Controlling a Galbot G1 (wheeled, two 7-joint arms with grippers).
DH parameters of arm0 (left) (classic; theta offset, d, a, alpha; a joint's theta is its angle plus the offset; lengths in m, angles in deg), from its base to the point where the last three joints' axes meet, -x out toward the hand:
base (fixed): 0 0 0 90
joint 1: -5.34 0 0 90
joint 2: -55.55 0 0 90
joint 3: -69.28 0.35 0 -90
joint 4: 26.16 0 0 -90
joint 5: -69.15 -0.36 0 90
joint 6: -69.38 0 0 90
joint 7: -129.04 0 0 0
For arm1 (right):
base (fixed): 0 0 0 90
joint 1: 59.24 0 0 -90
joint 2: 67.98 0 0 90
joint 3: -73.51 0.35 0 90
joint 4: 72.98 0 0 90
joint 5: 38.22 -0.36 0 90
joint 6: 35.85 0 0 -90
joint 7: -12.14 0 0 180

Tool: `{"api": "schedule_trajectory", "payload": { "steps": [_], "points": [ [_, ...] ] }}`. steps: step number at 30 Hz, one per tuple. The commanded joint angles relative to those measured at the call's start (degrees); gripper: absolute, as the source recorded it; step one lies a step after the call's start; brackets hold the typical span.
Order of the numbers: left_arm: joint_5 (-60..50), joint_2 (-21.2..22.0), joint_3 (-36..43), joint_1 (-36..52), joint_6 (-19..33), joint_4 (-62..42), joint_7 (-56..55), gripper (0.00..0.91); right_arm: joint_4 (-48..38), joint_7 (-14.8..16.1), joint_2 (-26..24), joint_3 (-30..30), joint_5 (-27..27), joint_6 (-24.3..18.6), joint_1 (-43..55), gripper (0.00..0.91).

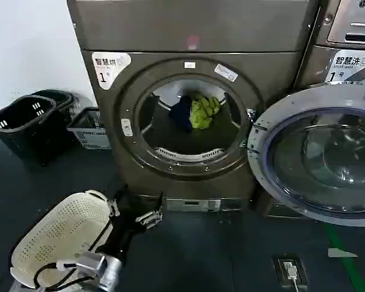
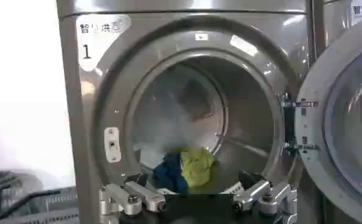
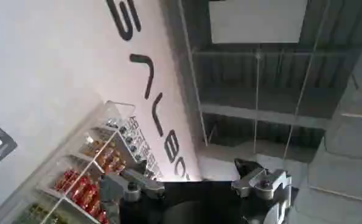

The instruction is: Grasp the clothes from the dryer.

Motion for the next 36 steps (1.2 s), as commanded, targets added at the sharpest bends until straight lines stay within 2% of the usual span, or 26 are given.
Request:
{"api": "schedule_trajectory", "payload": {
  "steps": [1, 5, 13, 36],
  "points": [
    [0.14, 0.08, 0.34, -0.02, -0.85, -0.34, -0.73, 0.907, -0.11, 0.09, 0.08, -0.02, -0.20, -0.09, 0.00, 0.907],
    [-4.14, -0.44, 0.88, -0.25, -1.71, -1.15, 1.69, 0.907, 0.28, 0.13, 0.24, -0.03, -0.22, 0.32, 0.19, 0.907],
    [-3.70, -1.09, 0.94, -0.56, -3.67, -0.49, 2.64, 0.907, 0.22, -0.13, 0.15, 0.41, -0.57, 0.67, -0.11, 0.907],
    [-5.88, -1.30, 1.49, -1.43, -3.36, -0.30, 3.43, 0.907, -0.38, -0.27, -0.04, 1.16, -0.67, 0.40, -0.30, 0.907]
  ]
}}
